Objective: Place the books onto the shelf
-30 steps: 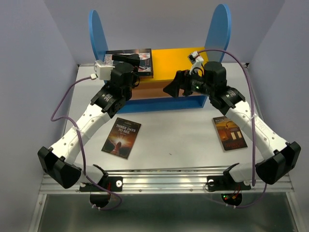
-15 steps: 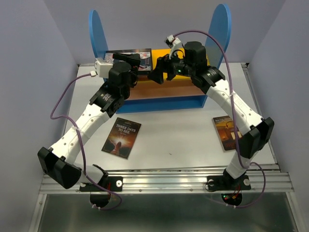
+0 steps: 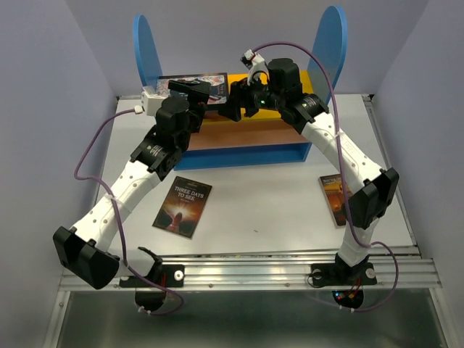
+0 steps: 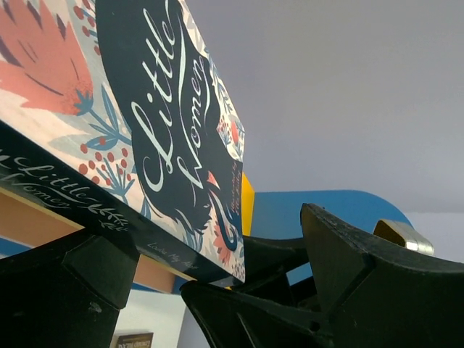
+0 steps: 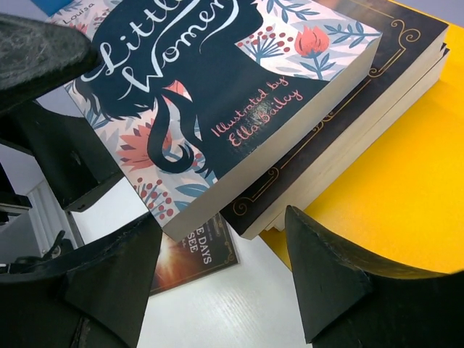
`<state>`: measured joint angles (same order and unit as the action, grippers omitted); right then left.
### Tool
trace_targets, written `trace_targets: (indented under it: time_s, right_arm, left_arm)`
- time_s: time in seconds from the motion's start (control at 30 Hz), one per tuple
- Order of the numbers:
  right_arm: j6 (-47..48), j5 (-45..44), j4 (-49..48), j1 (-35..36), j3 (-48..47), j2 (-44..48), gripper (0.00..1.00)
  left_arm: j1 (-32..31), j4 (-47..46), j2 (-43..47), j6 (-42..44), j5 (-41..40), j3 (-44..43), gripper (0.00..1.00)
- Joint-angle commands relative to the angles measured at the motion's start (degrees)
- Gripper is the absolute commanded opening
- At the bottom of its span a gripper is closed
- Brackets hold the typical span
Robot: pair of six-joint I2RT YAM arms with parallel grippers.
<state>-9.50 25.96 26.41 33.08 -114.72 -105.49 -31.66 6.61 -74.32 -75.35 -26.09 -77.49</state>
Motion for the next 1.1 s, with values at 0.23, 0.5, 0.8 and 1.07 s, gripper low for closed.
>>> trace_targets:
  time_s: [0.23, 0.5, 0.8, 1.07]
  right_arm:
    - [-1.6, -0.4, -3.6, 0.8, -2.2, -0.8, 0.73]
    - [-1.7, -1.0, -4.4, 1.4, -1.5, -0.5, 0.73]
    - [-1.5, -2.3, -5.3, 1.4, -0.6, 0.5, 0.73]
    - [-1.3, -2.3, -5.8, 1.9, -0.2, 0.8, 0.7]
  left_arm:
    - [2.2, 0.2, 7.3, 9.0, 10.4, 7.0, 0.99]
    - [2.4, 1.1, 13.0, 11.1, 9.6, 9.6, 0.99]
    - [3.0, 2.7, 17.3, 13.3, 5.8, 10.3, 0.44]
    - [5.0, 4.2, 16.3, 14.0, 6.5, 9.0, 0.07]
